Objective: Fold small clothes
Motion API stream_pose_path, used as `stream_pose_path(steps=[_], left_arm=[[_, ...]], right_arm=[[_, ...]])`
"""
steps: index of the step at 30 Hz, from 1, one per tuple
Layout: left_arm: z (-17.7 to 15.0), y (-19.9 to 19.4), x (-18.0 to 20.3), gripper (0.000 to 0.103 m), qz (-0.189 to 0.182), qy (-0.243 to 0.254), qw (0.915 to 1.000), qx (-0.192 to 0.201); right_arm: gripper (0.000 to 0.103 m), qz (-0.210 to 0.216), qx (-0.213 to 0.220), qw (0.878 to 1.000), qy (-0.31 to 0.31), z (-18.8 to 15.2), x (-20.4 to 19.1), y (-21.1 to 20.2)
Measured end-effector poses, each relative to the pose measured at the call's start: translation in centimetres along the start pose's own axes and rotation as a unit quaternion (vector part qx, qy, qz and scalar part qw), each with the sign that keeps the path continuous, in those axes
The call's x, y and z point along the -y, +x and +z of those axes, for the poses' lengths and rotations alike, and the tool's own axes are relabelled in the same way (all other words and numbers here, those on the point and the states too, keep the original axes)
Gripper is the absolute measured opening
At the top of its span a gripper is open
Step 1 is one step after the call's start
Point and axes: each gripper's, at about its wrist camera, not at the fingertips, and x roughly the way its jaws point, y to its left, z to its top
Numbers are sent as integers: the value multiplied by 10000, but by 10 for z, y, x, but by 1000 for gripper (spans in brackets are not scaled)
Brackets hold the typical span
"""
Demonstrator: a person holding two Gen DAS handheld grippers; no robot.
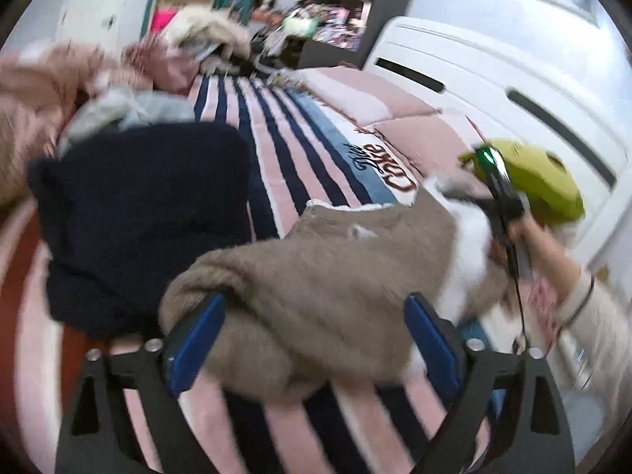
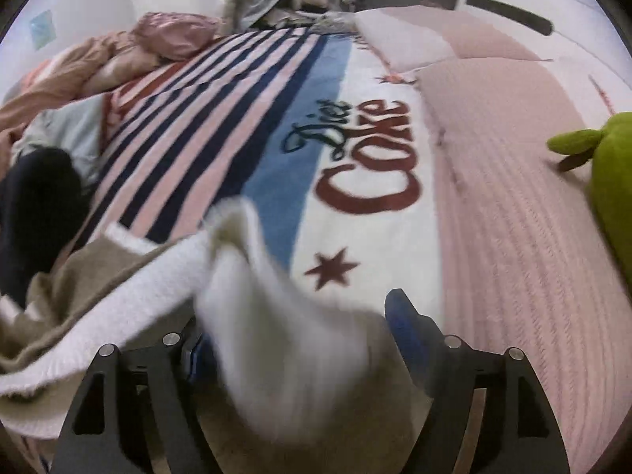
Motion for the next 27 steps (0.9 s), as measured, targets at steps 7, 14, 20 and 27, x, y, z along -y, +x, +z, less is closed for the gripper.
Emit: stream_pose_path(steps=[7,14,20,27], left_arm=[[-23,0,56,100,-106,946,9951,-264],[-30,67,99,100,555,1428,9871,-460],[-8,69,80,7,730,840,9922,-567],[39,80,49,6,1548,791,9840,-392]], right_arm=[[74,108,-58,9988,475,-1,19,-26],[80,573,-23,9981,229,-56,20,-74],[80,467,13,9989,26,-83,23,-86],[80,920,134,9957,12,-82,12,-84]])
